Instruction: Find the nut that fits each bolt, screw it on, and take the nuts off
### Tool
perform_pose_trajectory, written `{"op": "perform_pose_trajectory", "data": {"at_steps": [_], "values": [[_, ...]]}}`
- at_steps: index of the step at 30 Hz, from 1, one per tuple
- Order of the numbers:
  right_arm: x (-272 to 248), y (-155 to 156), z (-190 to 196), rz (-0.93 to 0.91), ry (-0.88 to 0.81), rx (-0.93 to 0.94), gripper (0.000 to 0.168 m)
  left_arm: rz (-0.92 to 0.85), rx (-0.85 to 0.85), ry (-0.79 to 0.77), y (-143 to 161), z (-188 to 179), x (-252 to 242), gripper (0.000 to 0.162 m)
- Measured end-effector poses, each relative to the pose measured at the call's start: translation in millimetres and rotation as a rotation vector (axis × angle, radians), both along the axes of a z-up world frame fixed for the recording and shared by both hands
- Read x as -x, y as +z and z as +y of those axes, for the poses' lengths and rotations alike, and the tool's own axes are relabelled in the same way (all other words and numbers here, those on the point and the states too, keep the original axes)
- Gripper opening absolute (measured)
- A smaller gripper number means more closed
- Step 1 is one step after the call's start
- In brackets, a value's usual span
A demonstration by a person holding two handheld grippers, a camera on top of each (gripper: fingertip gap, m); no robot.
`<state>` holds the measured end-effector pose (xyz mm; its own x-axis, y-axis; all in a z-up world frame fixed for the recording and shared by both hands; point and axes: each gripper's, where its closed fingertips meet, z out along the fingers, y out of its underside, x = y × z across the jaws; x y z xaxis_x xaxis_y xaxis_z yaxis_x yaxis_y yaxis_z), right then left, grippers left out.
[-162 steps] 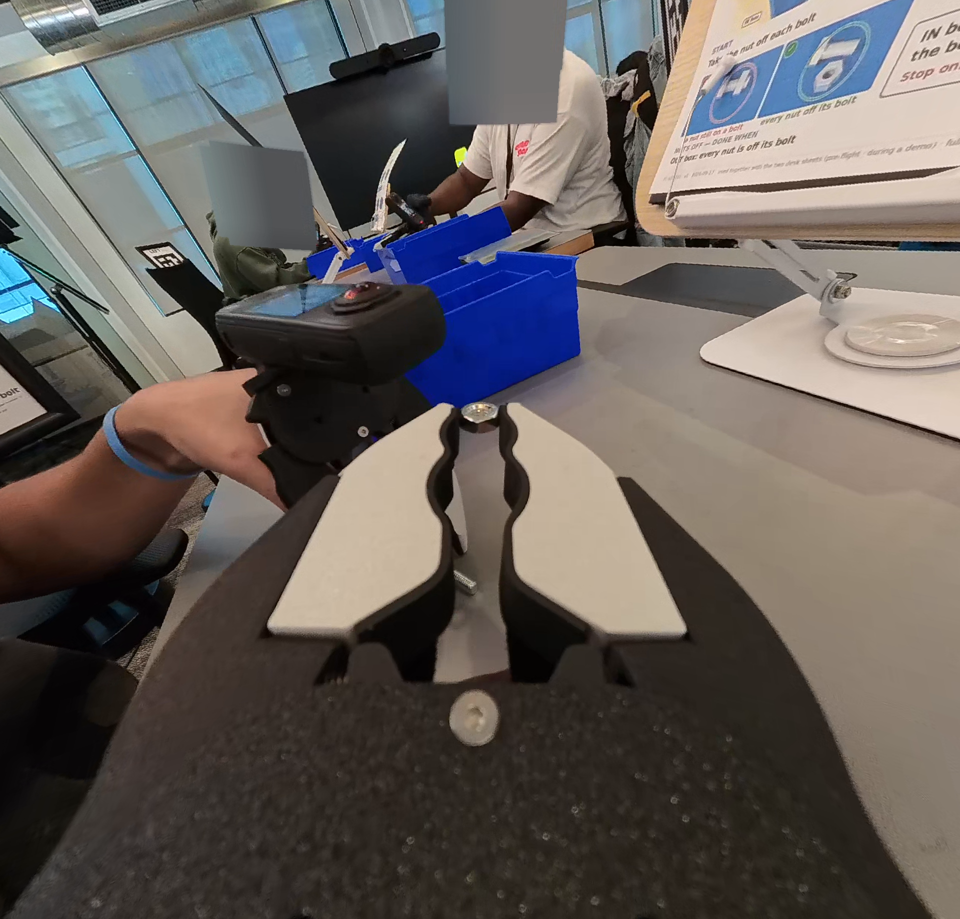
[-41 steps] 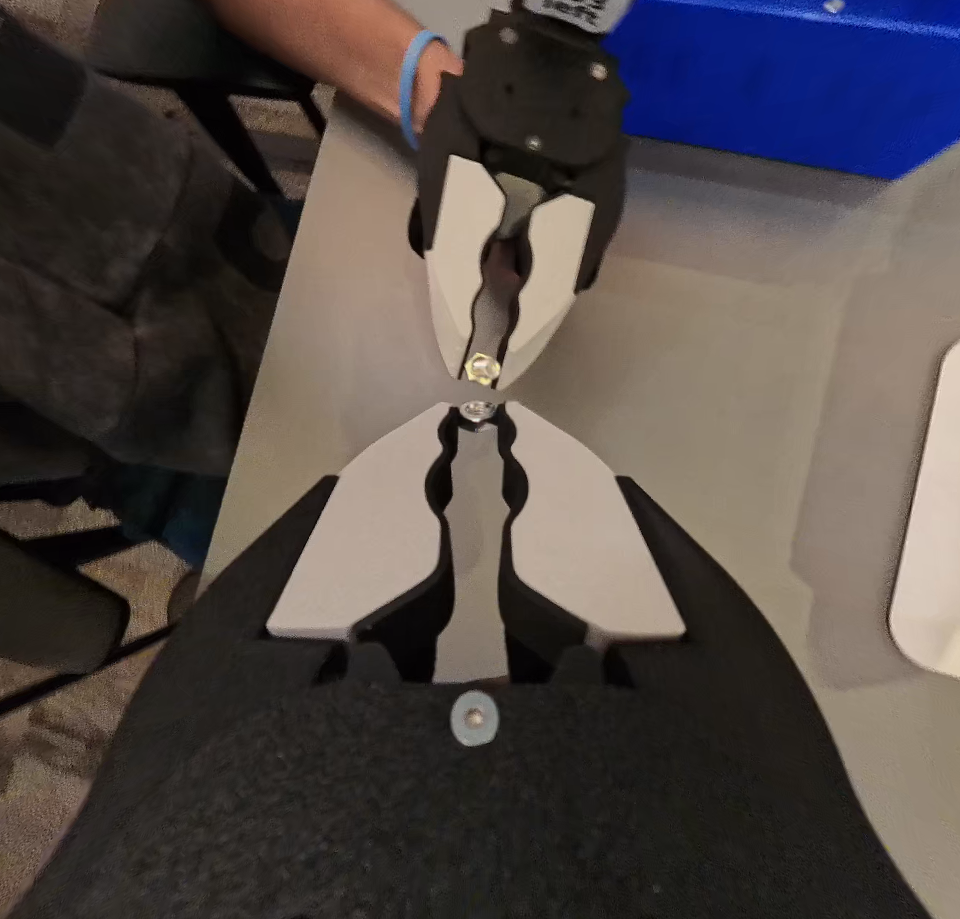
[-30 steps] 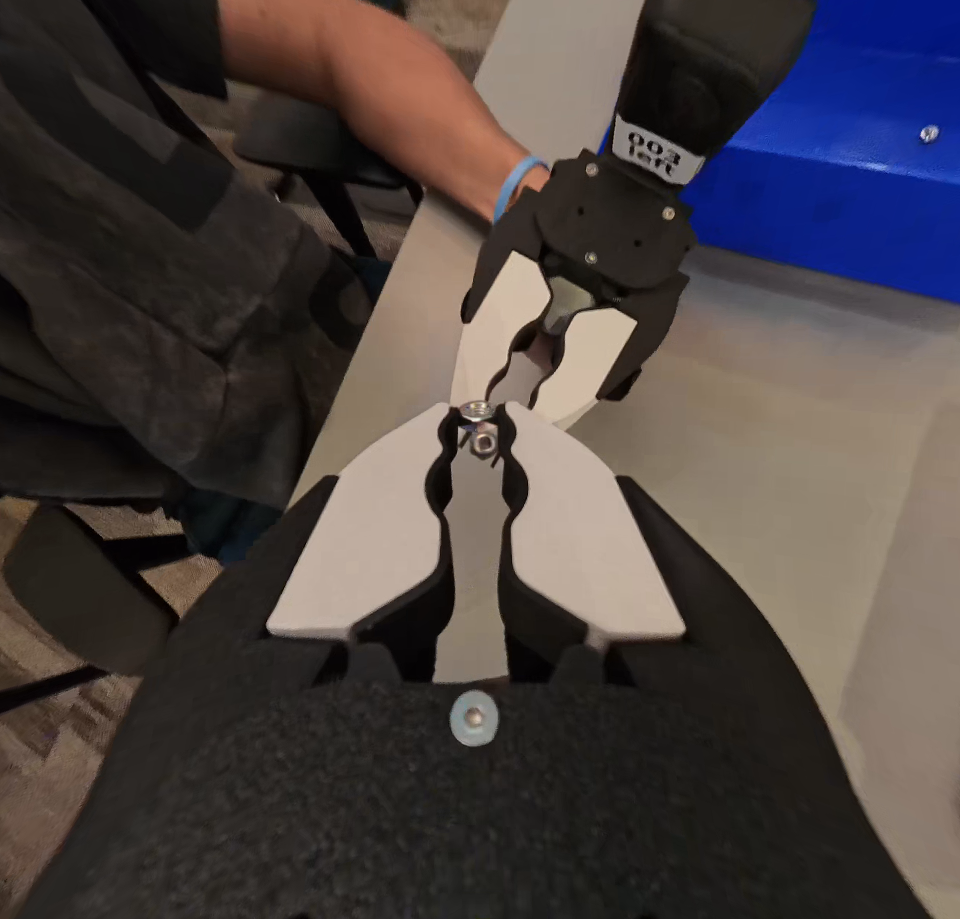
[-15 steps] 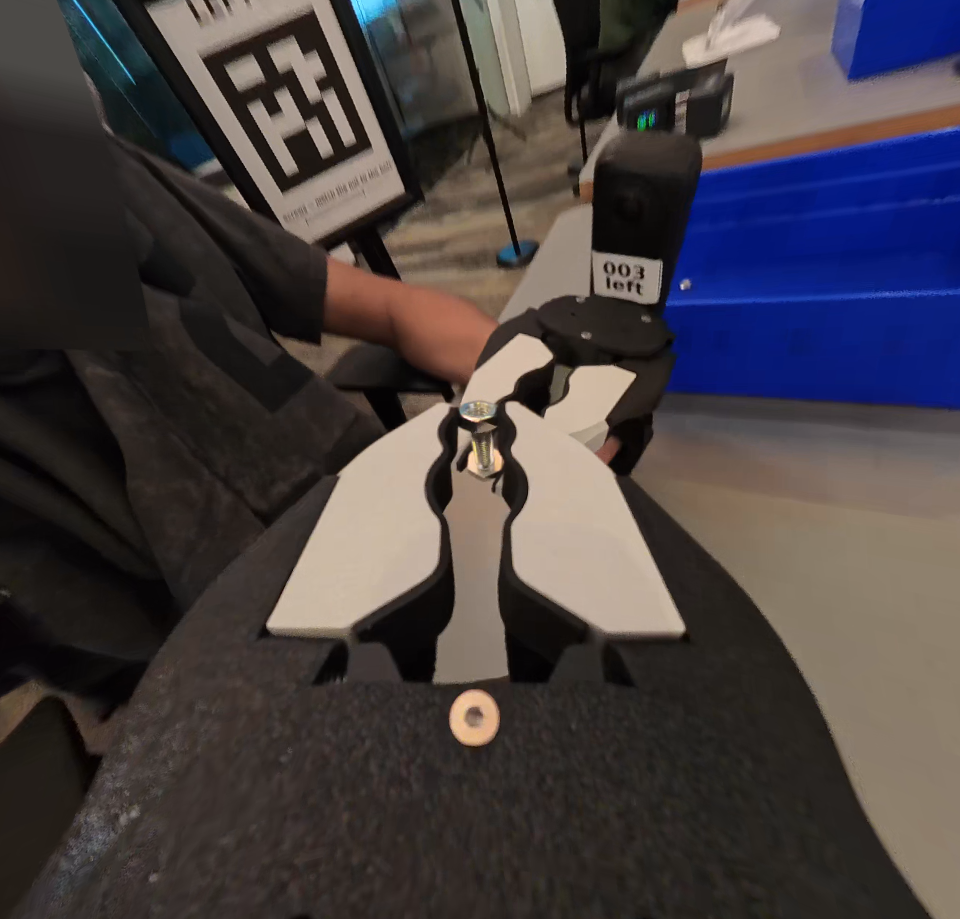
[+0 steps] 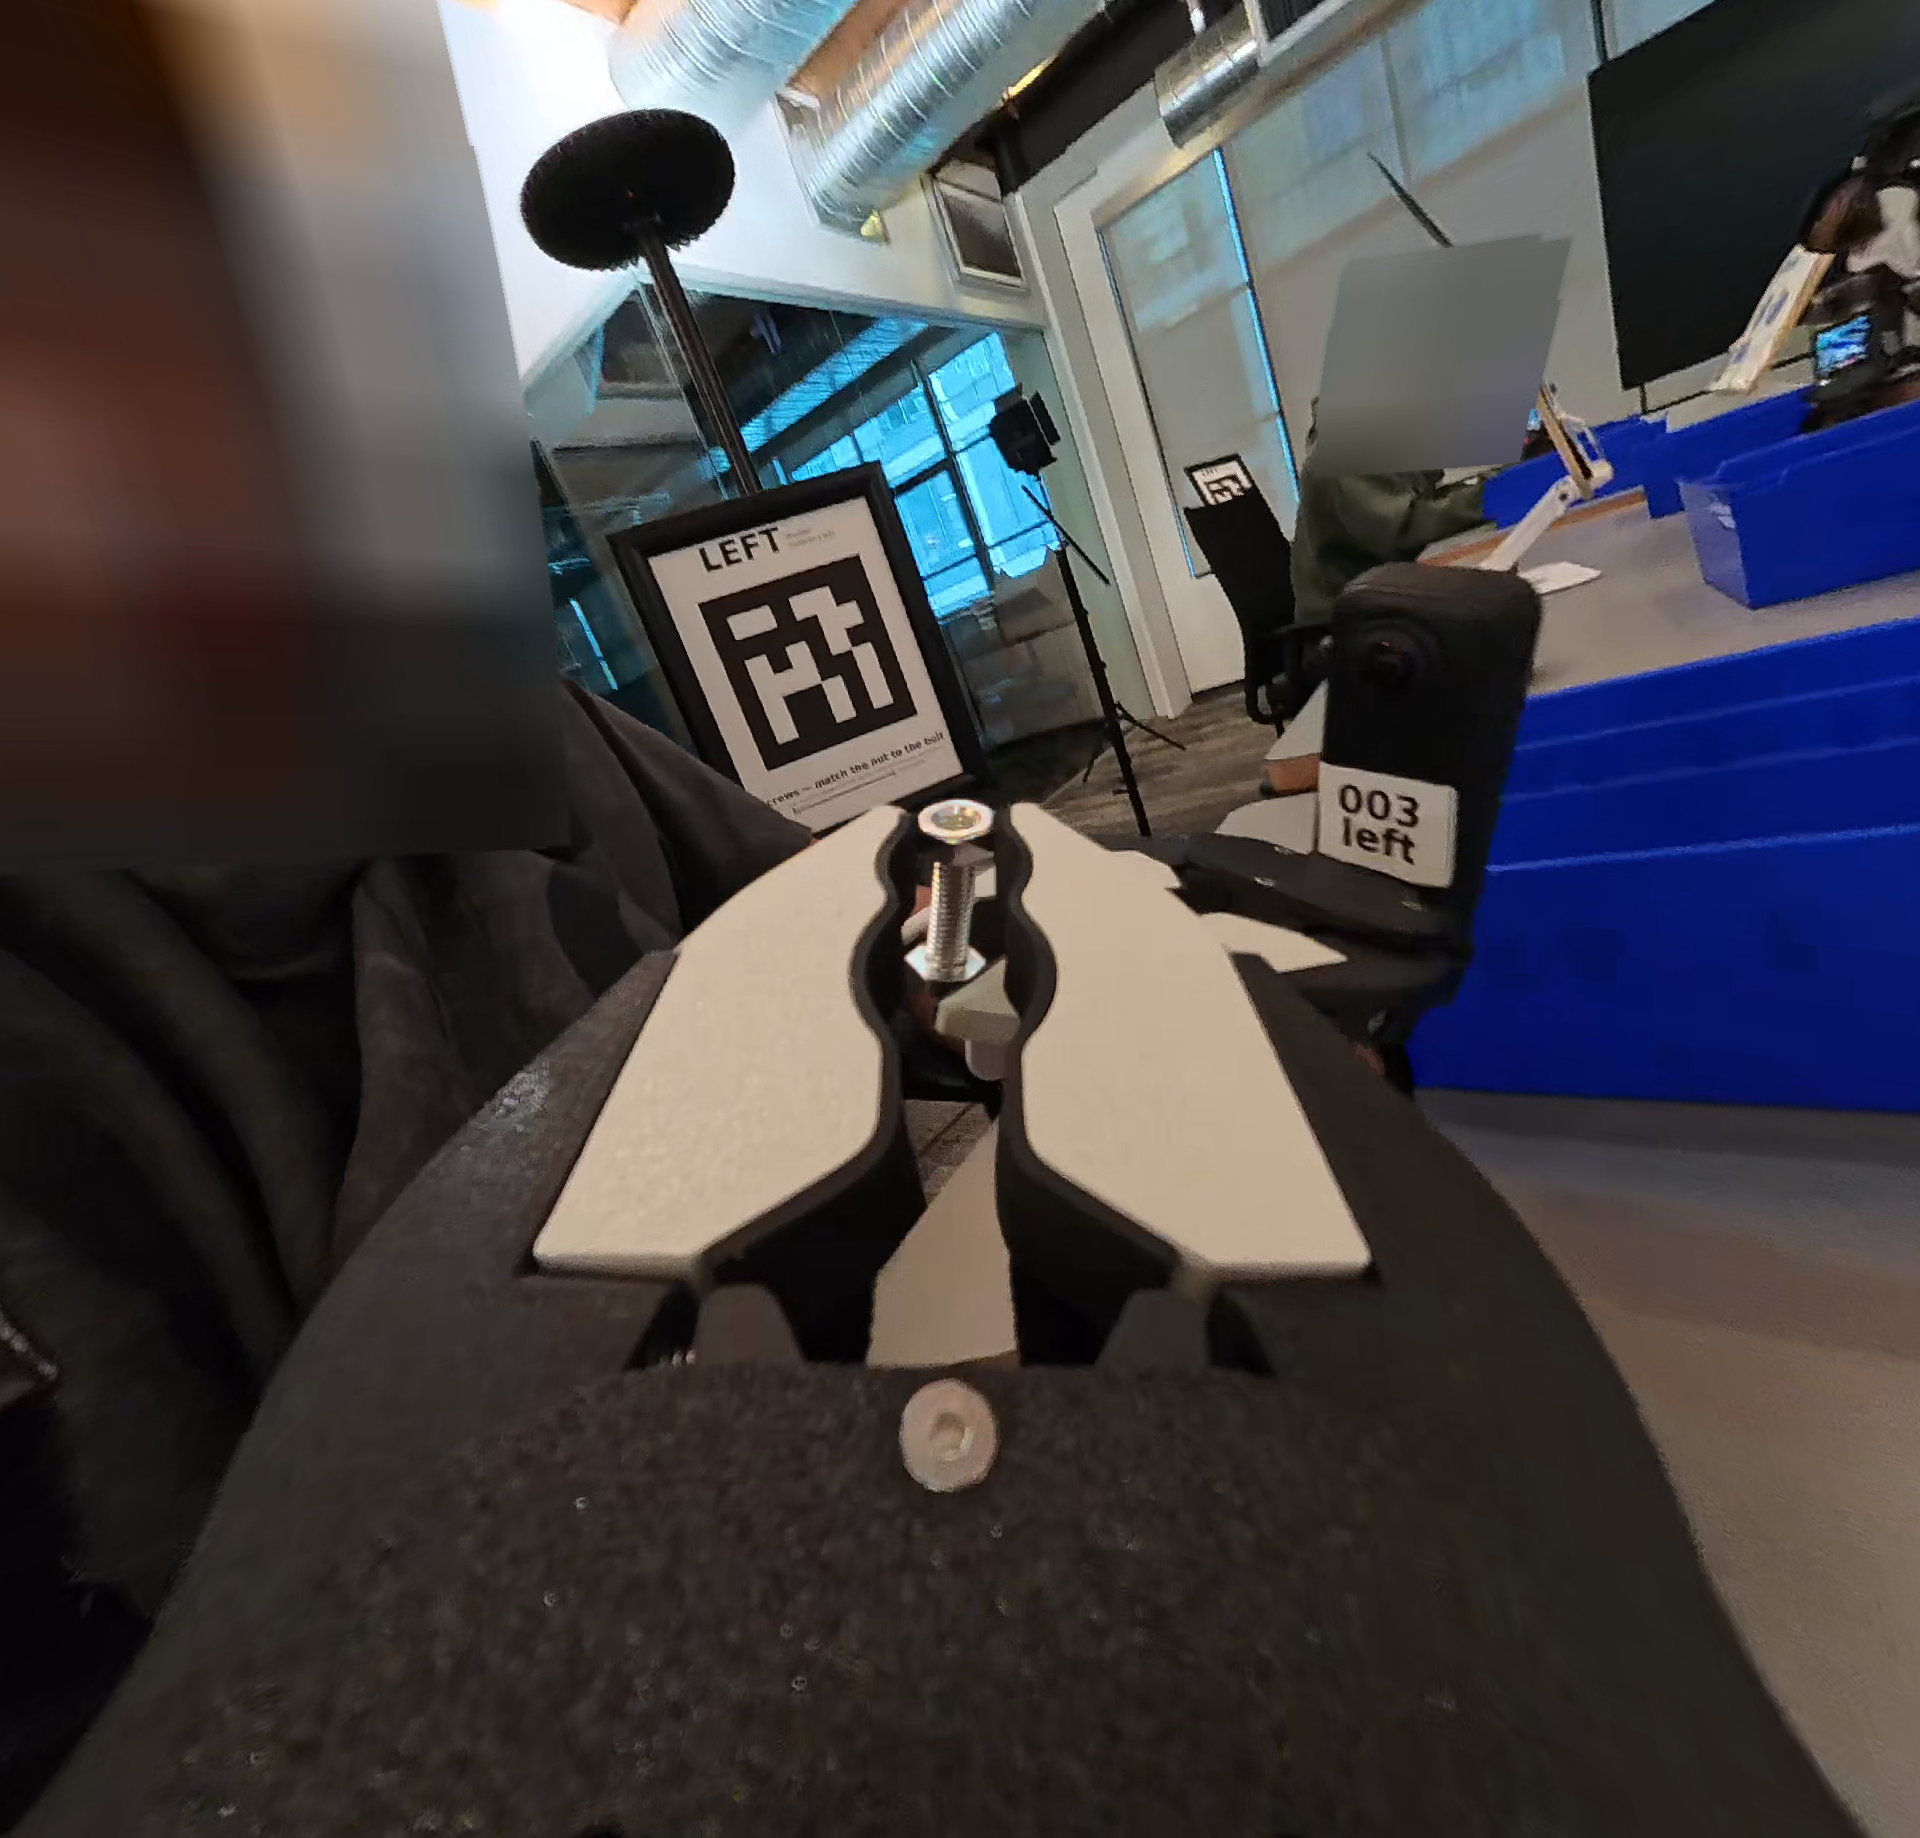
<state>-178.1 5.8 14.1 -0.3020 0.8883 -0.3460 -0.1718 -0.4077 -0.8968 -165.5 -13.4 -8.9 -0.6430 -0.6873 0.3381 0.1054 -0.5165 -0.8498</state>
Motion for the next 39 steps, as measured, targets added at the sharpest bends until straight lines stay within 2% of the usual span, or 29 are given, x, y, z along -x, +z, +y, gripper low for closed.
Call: {"op": "perform_pose_trajectory", "data": {"at_steps": [5,11,16,23,27,31,36,39], "values": [[2,1,-10,0.024,0.108,0.037,0.014,0.004,-0.011,-0.068,1,-11,2,0.015],[-2,-3,-3,-0.042,0.088,0.063,0.014,0.064,-0.064,0.021,-6,2,2,0.015],[-4,-9,10,-0.092,-0.046,0.028,0.014,0.111,-0.085,0.122,-13,14,-4,0.015],[-3,-31,29,-0.265,-0.278,-0.032,0.014,0.217,-0.135,0.266,-31,29,-17,0.015],[-7,-41,34,-0.348,-0.355,-0.029,0.014,0.315,-0.269,0.407,-45,40,-22,0.015],[-14,-50,35,-0.42,-0.388,-0.053,0.014,0.385,-0.359,0.45,-57,43,-22,0.015],[-18,-50,39,-0.396,-0.425,-0.028,0.014,0.387,-0.364,0.477,-57,48,-22,0.015],[-22,-51,46,-0.383,-0.513,-0.023,0.014,0.399,-0.353,0.533,-58,55,-22,0.015]]}}
